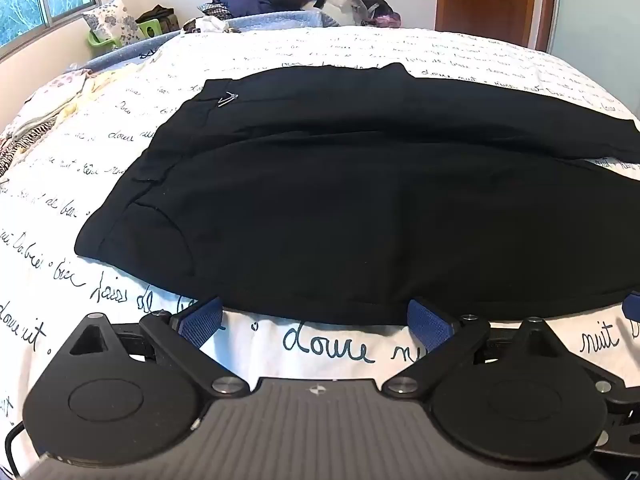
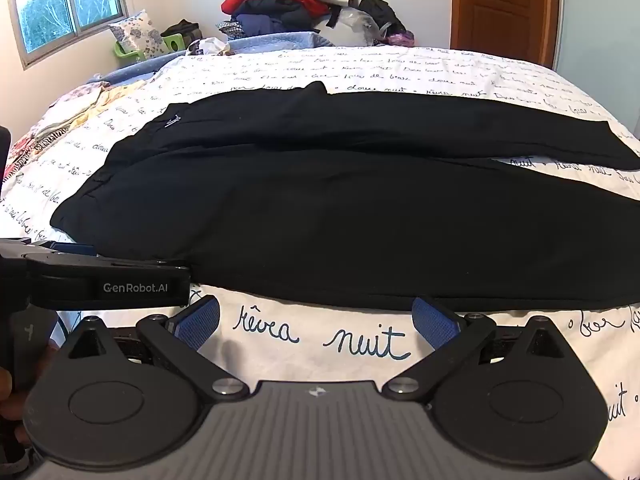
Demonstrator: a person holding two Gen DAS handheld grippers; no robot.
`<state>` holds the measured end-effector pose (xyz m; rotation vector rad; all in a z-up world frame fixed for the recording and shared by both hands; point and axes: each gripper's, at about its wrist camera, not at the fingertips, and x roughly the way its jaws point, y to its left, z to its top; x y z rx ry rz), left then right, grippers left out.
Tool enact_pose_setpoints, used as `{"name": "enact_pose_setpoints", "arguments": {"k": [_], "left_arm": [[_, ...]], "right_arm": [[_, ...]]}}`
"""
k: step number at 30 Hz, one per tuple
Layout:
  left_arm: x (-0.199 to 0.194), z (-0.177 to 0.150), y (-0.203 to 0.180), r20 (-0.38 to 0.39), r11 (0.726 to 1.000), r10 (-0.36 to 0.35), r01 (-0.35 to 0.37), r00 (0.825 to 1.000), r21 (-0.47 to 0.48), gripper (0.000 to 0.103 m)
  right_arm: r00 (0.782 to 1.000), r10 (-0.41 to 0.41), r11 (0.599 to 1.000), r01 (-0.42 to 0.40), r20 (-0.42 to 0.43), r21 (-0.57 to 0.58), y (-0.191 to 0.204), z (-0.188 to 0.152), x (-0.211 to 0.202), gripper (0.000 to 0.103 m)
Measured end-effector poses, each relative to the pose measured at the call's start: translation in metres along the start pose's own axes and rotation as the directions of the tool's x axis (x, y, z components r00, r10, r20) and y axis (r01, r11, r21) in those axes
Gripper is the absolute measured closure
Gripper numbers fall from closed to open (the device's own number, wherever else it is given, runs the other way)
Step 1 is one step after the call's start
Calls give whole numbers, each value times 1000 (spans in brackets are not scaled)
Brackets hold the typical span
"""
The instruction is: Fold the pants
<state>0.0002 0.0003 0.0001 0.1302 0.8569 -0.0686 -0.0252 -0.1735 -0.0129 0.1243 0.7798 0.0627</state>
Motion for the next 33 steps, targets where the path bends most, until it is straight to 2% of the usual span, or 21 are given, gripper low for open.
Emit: {"name": "enact_pose_setpoints", "arguments": {"k": [27,33], "left_arm": [[-4,-3,-1,25,1000,15,-15,1000,14,4],[-5,-3,0,28,1000,20,-20,999,6,4]], "right_arm": [[1000,19,1000,-19,-2,-1,-4,-1,4,0],[999,44,999,-44,16,-18,-4,-1,0,0]]}}
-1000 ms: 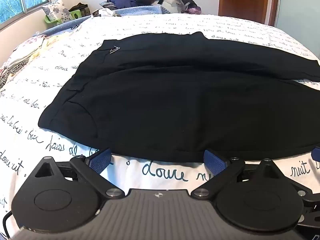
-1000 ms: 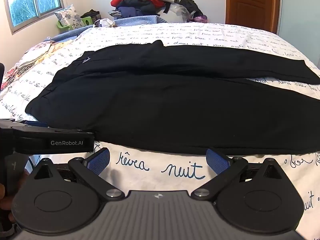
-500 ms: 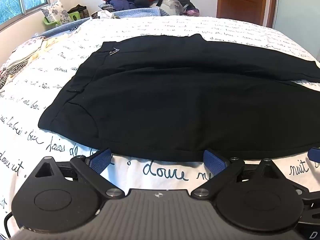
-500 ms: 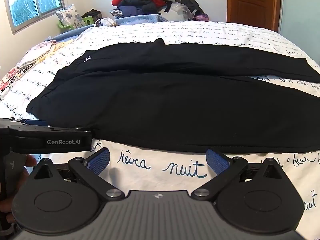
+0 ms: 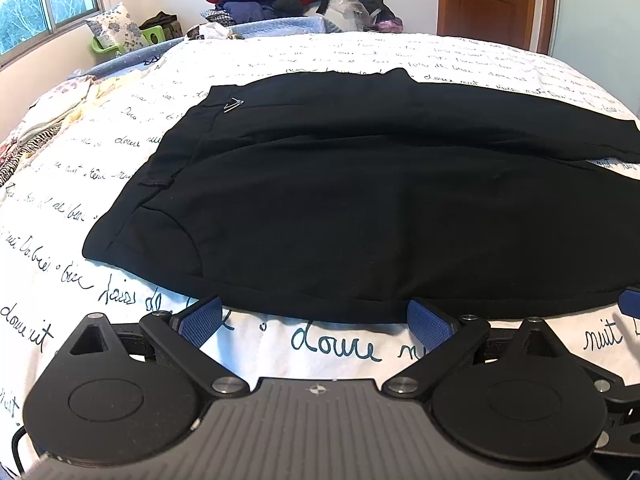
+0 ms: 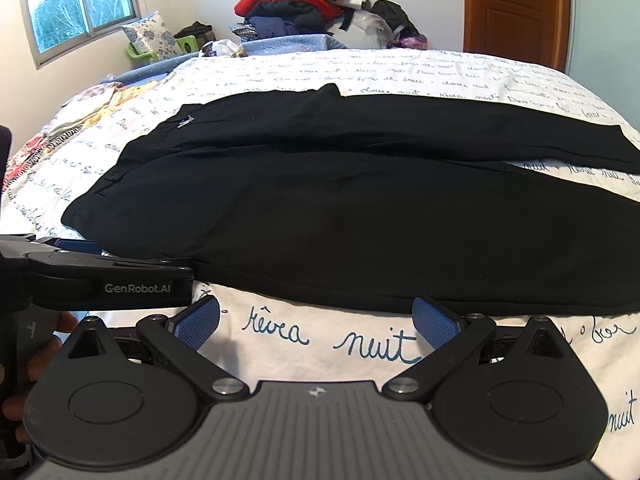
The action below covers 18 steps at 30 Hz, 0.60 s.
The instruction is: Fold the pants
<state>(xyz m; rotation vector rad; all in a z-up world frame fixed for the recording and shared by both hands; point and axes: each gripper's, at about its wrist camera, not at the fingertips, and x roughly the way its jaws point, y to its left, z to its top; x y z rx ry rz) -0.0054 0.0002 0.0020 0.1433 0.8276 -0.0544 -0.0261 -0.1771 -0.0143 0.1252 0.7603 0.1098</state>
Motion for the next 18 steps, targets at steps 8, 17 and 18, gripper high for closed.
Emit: {"name": "enact_pose_setpoints", "arguments": {"k": [8,17,18], "left_arm": [[0,0,0,-2,1000,0,0,1000,0,4],[-1,0,0,1,1000,-2,2,1000,8,4],[-1,0,0,2,1000,-3,3,1000,9,4]], "right_arm": [[1000,-24,1000,24,-11,6,0,2,3,0],[998,-62,998,62,-13,11,0,2,5,0],[998,-65,998,65,-13,14,0,2,4,0]]}}
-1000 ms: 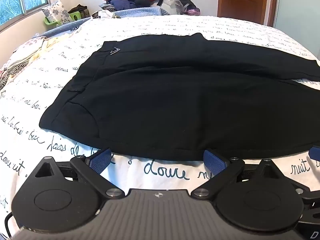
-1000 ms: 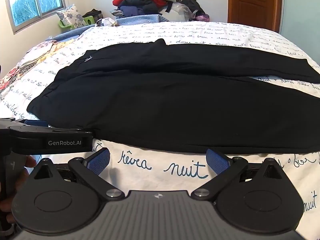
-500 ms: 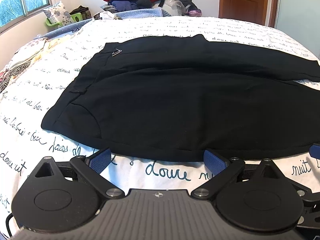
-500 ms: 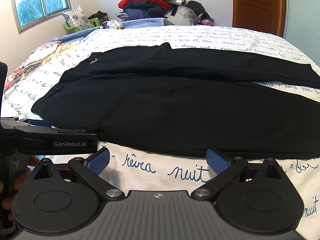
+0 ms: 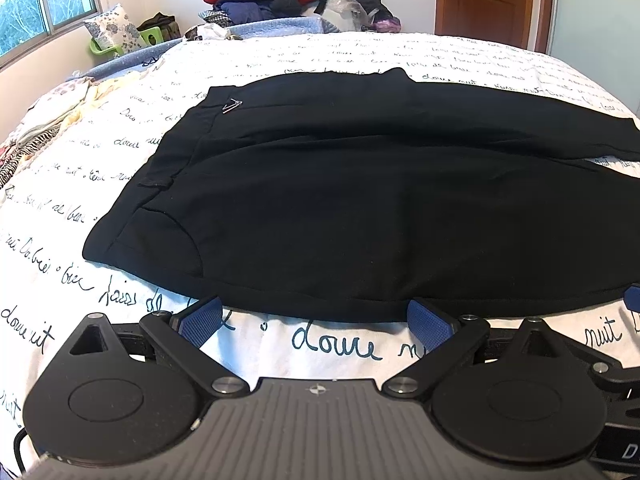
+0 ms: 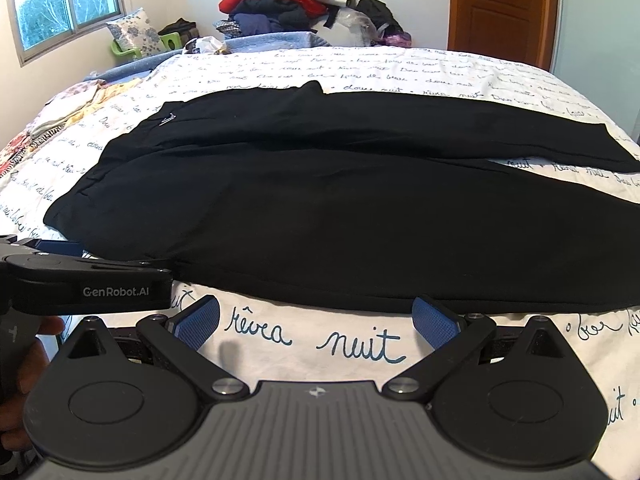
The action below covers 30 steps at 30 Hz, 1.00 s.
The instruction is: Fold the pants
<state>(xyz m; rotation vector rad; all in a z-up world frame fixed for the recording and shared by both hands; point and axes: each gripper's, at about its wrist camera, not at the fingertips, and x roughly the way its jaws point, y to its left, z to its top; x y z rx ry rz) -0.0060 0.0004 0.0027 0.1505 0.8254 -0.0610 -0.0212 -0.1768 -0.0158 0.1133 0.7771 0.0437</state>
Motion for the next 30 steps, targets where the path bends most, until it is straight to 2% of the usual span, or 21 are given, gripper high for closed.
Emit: {"name": "enact_pose_setpoints", "arguments": {"k": [8,15,30], "left_arm": [[-4,-2,-1,20,1000,10,-10,1000,10,4],[-3,-2,-4,13,999,29,-29,999,29,4],[0,-2,0,2,1000,14,-14,1000,28,4]], "right_arm": [[1000,1,1000,-1,-4,18,-2,0,2,0],[999,31,999,-31,20,-12,-1,-2,-2,0],[997,68,998,-68,38,-20,1,1,-4,0]]}}
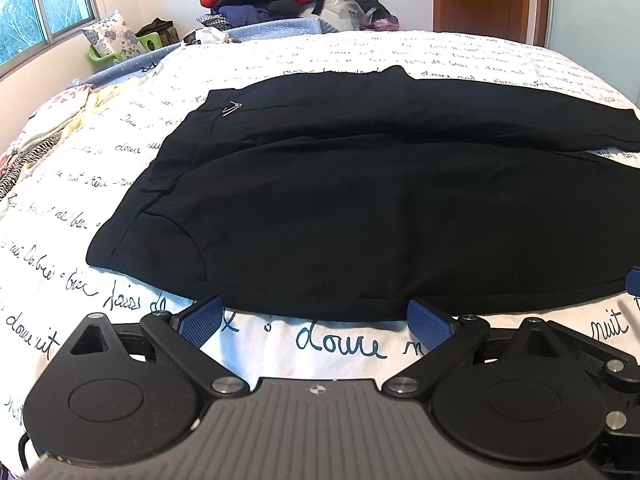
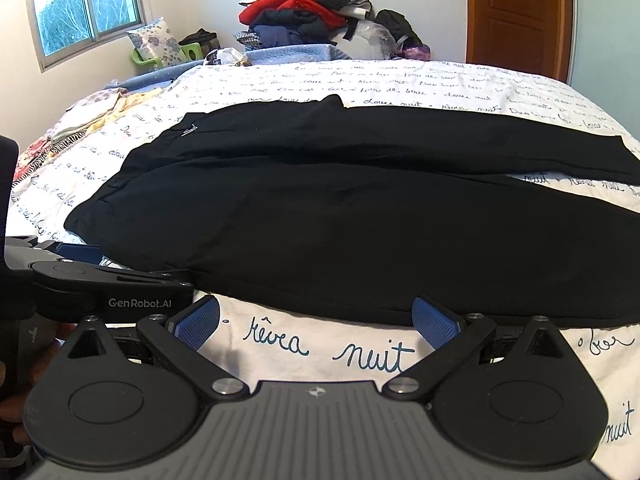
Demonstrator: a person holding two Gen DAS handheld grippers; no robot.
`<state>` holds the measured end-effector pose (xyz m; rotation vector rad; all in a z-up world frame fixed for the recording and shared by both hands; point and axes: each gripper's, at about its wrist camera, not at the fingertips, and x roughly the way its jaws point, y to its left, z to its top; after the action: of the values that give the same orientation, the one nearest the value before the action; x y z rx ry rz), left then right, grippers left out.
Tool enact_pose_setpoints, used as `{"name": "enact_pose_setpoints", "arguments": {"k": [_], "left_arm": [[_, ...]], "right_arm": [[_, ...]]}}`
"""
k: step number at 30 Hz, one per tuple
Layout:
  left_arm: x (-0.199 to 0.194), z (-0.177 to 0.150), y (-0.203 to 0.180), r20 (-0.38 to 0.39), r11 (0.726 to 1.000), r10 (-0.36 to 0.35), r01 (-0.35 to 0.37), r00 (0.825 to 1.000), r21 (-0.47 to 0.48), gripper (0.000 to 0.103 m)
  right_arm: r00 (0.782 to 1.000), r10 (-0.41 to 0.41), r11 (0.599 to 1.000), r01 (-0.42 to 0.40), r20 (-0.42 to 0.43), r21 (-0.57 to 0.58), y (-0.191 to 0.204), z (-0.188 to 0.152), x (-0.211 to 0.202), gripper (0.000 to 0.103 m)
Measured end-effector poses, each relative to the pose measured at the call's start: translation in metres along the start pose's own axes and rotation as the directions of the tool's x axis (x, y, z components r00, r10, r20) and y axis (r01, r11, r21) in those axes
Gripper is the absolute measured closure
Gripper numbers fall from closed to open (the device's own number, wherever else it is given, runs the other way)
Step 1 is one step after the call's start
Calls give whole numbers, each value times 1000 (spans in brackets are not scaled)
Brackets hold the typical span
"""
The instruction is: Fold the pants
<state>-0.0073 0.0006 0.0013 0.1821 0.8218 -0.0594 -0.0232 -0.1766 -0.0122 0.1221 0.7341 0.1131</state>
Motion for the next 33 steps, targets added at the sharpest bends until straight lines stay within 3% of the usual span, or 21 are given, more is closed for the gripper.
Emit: {"name": "enact_pose_setpoints", "arguments": {"k": [18,24,27,29,33], "left_arm": [[3,10,0,3,1000,-13,13,1000,12,4],[4,28,5,45,1000,3,-4,999,20,4],[9,41,15,57,1000,17,-17,998,-1,4],[14,49,21,52,1000,22,-21,998,-19,4],[26,62,34,28,998,19,-18,999,-52,5]], "right_arm": [[998,62,998,-62,22,-16,-6,5,1,0],[995,97,988,-93,32,-125,-5,30,9,0],[989,102,972,-76,110,-220,-5,50,14,0],[979,146,952,-100,145,-288,-7,64,22,0],[984,167,907,-129,61,-401,-10,99,61,0]]}}
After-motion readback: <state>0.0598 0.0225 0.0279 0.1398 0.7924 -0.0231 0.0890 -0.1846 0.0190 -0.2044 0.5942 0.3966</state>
